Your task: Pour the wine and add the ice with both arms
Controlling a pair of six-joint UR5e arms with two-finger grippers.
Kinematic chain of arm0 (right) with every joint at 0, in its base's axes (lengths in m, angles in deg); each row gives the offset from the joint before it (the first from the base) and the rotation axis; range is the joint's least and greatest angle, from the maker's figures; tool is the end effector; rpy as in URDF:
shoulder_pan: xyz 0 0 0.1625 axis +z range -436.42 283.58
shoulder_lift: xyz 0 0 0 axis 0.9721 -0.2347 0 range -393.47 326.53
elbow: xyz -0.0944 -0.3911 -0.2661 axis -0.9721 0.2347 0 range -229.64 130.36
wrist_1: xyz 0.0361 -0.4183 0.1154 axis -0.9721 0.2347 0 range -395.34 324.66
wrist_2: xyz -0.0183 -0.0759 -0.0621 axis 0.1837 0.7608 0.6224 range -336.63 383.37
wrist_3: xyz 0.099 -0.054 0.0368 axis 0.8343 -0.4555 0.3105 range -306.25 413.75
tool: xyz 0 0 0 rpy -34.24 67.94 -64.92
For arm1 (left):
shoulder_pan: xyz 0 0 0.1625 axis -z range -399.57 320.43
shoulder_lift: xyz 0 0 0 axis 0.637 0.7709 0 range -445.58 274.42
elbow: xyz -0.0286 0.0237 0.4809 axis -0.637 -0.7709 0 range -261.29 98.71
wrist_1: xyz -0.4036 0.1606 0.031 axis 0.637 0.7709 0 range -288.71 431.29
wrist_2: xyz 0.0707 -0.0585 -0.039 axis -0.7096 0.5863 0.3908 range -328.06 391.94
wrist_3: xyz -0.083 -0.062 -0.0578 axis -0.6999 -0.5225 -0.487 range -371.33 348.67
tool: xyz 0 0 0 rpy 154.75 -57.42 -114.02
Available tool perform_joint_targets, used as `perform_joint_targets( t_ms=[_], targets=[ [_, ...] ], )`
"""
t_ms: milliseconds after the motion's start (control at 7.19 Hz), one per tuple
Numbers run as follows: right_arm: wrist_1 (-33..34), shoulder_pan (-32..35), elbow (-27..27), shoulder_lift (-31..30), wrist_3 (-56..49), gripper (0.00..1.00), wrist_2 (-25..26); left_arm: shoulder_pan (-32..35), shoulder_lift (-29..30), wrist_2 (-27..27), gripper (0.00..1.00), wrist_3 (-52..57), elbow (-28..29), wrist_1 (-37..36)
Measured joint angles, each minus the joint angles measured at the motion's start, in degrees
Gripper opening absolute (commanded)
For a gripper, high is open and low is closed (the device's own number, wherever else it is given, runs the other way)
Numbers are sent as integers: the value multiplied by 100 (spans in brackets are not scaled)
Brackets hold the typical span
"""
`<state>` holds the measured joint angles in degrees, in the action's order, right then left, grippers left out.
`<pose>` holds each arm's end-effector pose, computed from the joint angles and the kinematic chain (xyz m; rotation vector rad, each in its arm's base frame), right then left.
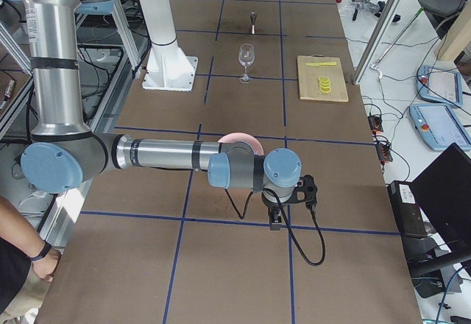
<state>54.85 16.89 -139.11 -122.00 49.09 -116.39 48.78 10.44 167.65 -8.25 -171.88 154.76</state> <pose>0.0732 -0.5243 0.7132 0.0726 -0.8656 -0.0277 -0.0321 -0.5635 0.6771 0.0114 0.7979 0.0788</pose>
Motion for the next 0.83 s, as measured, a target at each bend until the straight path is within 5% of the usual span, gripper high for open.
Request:
perform_joint_targets(
  t_ms=[278, 835],
  targets=[
    [-9, 2, -86, 1, -4, 100, 21, 0, 23, -2, 100, -14, -204, 5],
    [-11, 2, -334, -35, -2, 100, 9, -106, 486, -161, 100, -1232, -1893, -17]
  ],
)
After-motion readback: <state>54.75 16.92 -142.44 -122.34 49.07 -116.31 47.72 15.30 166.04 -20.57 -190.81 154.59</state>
